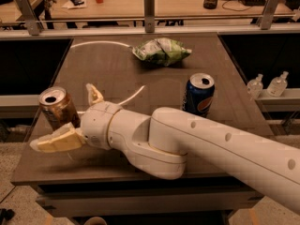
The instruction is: Pick orange can
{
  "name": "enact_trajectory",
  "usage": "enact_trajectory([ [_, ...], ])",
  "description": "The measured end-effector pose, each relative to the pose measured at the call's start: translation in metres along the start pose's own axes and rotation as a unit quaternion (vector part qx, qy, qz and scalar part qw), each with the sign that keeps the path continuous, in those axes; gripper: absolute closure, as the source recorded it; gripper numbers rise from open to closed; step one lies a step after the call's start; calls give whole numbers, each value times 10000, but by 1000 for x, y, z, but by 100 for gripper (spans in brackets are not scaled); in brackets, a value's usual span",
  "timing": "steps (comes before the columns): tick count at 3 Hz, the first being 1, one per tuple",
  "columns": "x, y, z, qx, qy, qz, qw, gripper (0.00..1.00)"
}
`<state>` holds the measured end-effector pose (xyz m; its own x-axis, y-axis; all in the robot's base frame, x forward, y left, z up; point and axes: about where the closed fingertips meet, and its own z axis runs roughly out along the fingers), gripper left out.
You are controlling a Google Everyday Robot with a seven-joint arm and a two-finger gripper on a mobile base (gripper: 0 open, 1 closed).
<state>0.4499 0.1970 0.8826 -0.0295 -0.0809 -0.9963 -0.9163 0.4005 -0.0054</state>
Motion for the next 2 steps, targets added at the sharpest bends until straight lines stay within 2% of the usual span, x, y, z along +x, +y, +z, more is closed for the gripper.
enact_trajectory([
  [1, 5, 2, 4, -79, 32, -54, 9999, 16],
  [2, 7, 3, 5, -131, 49, -116, 9998, 41],
])
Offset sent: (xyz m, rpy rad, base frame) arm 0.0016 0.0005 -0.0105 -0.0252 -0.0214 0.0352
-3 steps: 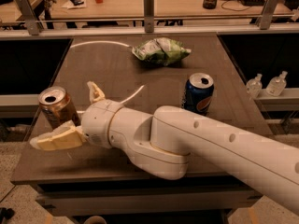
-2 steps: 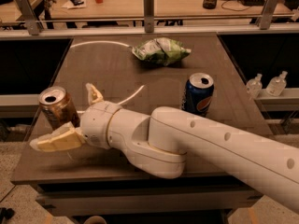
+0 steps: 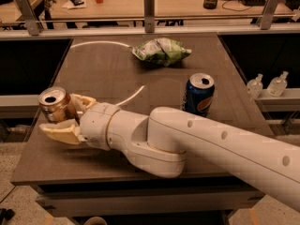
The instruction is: Pick orange can
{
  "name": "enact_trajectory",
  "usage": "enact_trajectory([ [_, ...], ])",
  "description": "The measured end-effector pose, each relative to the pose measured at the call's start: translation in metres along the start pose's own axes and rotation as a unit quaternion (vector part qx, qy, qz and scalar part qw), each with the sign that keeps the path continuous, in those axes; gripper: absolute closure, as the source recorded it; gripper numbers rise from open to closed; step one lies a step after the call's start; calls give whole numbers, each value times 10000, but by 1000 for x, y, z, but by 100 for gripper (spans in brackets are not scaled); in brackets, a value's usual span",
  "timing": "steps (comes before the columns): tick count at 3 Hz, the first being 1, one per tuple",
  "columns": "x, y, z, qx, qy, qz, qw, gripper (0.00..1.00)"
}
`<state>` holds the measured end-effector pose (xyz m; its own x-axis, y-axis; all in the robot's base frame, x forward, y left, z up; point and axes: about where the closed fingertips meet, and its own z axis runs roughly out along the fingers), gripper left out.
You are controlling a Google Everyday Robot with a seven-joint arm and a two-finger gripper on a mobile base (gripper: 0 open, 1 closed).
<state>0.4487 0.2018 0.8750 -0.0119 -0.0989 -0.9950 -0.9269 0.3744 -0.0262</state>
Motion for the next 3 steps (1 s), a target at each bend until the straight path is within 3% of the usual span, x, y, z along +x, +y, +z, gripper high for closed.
enact_trajectory([
  [1, 2, 3, -3, -26, 20, 12, 10000, 62],
  [2, -11, 3, -9, -168, -84, -62, 9998, 87],
  [3, -41, 3, -24, -474, -227, -290, 9982, 100],
])
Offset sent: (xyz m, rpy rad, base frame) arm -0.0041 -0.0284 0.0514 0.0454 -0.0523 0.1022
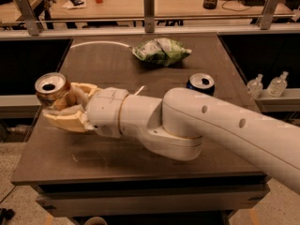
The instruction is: Pick orange can
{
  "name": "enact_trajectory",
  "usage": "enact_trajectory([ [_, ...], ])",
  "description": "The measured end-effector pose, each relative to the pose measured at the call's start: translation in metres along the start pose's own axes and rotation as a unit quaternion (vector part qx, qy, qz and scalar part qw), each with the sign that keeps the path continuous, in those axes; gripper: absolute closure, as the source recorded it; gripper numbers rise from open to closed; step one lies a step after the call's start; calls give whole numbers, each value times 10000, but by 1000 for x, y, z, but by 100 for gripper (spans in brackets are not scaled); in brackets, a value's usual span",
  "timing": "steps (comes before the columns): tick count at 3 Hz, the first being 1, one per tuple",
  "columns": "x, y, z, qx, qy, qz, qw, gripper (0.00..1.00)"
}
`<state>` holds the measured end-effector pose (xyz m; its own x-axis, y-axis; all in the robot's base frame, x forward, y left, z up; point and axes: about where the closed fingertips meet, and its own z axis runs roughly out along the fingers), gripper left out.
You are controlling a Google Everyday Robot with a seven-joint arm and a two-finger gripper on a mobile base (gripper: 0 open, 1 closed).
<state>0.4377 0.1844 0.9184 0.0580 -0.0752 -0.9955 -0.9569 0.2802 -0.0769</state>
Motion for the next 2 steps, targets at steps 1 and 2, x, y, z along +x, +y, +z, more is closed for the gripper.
enact_trajectory([
  [1, -26, 4, -19, -337, 42, 22, 9994, 100],
  [2, -26, 4, -18, -336, 43, 5, 9994, 100],
])
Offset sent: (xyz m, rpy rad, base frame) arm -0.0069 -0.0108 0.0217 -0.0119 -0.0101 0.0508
